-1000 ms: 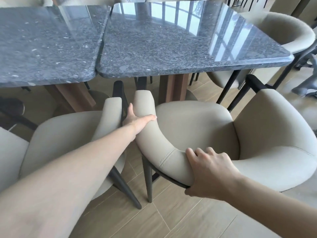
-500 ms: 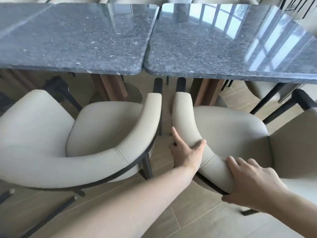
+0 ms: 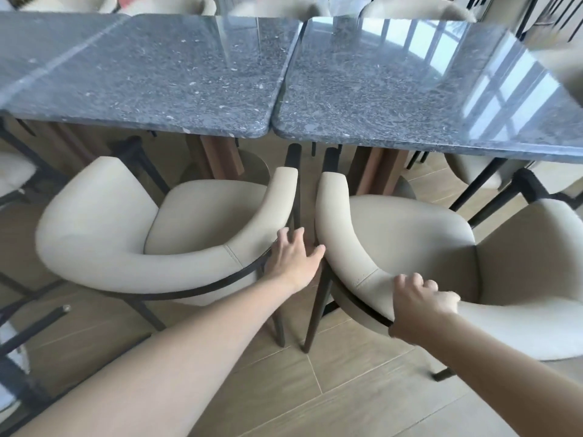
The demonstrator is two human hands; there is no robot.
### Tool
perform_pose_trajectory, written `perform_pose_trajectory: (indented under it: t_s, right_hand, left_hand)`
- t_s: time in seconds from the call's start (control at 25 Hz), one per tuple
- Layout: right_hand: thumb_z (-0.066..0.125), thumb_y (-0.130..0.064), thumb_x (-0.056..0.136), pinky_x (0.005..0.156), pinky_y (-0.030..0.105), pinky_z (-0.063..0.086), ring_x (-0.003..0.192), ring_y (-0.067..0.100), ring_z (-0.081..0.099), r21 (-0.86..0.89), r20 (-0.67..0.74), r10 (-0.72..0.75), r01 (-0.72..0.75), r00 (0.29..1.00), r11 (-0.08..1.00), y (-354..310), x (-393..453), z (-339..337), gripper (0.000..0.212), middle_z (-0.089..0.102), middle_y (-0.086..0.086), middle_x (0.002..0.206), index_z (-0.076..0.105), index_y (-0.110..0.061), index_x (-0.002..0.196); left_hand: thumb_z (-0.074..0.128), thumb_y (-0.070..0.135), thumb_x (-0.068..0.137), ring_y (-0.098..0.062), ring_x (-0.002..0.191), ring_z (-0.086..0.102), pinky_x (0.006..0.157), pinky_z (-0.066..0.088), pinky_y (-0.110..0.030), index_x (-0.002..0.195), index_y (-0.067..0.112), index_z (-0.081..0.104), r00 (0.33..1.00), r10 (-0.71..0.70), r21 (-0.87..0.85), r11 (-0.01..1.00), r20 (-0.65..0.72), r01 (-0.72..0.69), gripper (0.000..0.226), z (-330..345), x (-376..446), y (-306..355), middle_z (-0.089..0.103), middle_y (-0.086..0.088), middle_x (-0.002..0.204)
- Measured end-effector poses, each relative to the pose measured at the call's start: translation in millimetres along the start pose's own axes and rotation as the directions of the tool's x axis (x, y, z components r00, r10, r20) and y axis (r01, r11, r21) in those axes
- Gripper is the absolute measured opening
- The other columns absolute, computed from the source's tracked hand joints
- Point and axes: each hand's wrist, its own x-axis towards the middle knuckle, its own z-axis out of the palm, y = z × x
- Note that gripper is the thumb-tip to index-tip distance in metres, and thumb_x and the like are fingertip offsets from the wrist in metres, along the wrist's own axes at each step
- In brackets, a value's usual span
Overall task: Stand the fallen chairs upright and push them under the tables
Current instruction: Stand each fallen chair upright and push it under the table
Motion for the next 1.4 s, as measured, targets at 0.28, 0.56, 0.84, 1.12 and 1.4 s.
perform_pose_trajectory:
  t_s: [0.28,0.56,0.84,1.12,1.4]
  right_hand:
    - [0.056,-0.042,0.093,0.079,0.038,0.046,0.116,0.028,0.052,0.034,-0.152,-0.216,0.224,0.964,0.974,-17.8,-84.6,-100.0,0.049,0.049,0.008,0.128,0.046,-0.013,0.130]
    - [0.061,-0.029,0.092,0.094,0.040,0.052,0.112,0.027,0.059,0.601,-0.390,-0.365,0.534,0.846,0.595,-132.9,-185.4,-183.8,0.042,0.060,0.007,0.126,0.055,-0.013,0.130]
    - [0.061,-0.025,0.090,0.094,0.034,0.050,0.109,0.019,0.065,0.832,-0.468,-0.393,0.544,0.792,0.108,-267.8,-303.2,-198.4,0.030,0.071,-0.001,0.113,0.068,-0.021,0.119]
    - [0.058,-0.027,0.088,0.104,0.045,0.049,0.112,0.018,0.065,0.889,-0.408,-0.486,0.457,0.773,-0.019,-435.9,-426.3,-165.5,0.028,0.071,-0.003,0.114,0.070,-0.024,0.114]
    - [0.057,-0.021,0.093,0.100,0.045,0.052,0.105,0.020,0.067,0.924,-0.318,-0.630,0.381,0.708,-0.039,-586.2,-507.5,-135.4,0.021,0.071,-0.005,0.102,0.071,-0.020,0.109]
  left_hand:
    - [0.058,0.038,0.098,-0.020,0.139,0.041,0.111,0.030,-0.031,0.145,0.021,0.046,0.958,-0.121,-0.327,0.945,-0.261,0.030,0.052,-135.6,-107.1,-60.8,0.034,-0.002,0.151]
    - [0.062,0.039,0.098,-0.011,0.122,0.061,0.108,0.043,-0.034,0.122,0.031,0.069,0.900,-0.226,-0.725,0.677,-0.373,-0.130,0.026,-295.6,-238.0,-105.1,0.065,0.014,0.128]
    - [0.051,0.043,0.101,-0.010,0.121,0.061,0.105,0.044,-0.037,0.121,0.035,0.066,0.887,-0.341,-0.899,0.408,-0.311,-0.158,0.026,-346.8,-345.6,-190.3,0.062,0.015,0.133]
    - [0.057,0.046,0.096,-0.011,0.118,0.063,0.104,0.046,-0.035,0.124,0.033,0.067,0.841,-0.474,-0.944,0.306,-0.261,-0.120,0.033,-384.7,-461.8,-327.8,0.064,0.016,0.130]
    - [0.050,0.044,0.099,-0.011,0.116,0.063,0.100,0.046,-0.035,0.123,0.031,0.066,0.746,-0.619,-0.965,0.225,-0.246,-0.131,0.032,-432.7,-536.1,-472.1,0.063,0.012,0.134]
